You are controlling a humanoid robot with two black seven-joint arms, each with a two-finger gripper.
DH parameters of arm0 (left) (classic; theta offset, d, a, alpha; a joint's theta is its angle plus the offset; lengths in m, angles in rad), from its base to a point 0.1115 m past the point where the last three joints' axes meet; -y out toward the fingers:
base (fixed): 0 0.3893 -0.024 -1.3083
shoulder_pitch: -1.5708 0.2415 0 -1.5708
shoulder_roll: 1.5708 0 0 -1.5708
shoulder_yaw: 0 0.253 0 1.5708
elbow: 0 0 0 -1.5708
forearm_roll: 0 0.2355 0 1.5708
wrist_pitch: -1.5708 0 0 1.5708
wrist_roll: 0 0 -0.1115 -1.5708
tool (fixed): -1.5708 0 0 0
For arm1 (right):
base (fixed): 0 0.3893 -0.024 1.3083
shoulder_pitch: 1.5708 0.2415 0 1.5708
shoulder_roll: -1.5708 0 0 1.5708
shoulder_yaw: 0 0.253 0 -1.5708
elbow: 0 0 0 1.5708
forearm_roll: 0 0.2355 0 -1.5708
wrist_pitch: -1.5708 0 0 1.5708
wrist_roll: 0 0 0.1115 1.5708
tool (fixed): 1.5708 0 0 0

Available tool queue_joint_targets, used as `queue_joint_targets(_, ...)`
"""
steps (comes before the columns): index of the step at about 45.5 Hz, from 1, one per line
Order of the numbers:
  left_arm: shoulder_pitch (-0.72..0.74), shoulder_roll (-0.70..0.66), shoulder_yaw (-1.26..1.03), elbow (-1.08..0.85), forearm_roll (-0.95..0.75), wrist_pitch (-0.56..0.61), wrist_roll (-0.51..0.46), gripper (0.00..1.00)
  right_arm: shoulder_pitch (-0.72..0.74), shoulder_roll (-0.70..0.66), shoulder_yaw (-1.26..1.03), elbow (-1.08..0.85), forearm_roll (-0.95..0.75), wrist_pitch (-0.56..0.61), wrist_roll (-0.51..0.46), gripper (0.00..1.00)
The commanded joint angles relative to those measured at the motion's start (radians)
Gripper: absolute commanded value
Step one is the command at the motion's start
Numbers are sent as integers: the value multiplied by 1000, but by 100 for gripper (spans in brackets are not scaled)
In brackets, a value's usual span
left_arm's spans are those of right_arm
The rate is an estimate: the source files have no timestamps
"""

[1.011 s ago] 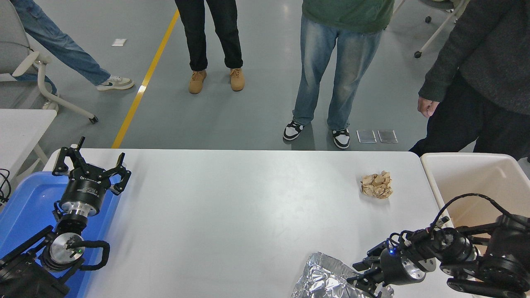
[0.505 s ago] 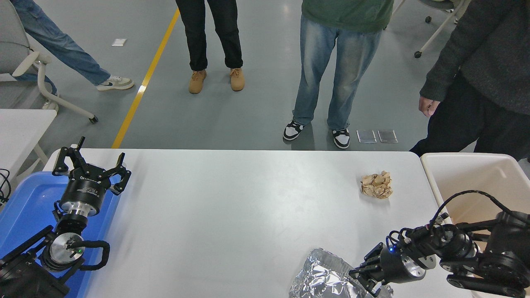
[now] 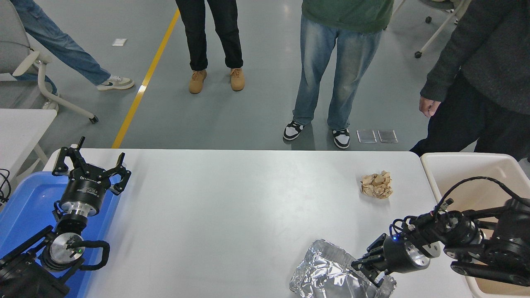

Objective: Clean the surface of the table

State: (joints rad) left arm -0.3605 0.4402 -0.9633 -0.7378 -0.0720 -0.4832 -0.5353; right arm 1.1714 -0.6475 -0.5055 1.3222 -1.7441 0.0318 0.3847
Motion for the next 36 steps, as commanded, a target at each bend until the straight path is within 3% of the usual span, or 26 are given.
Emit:
queue_joint_targets(1,0,0,0,0,0,0,0,99,97,-106,1,83,61,36,29,0)
queue_joint_targets(36,0,0,0,0,0,0,0,99,232,-446,16,149,152,49,118,0)
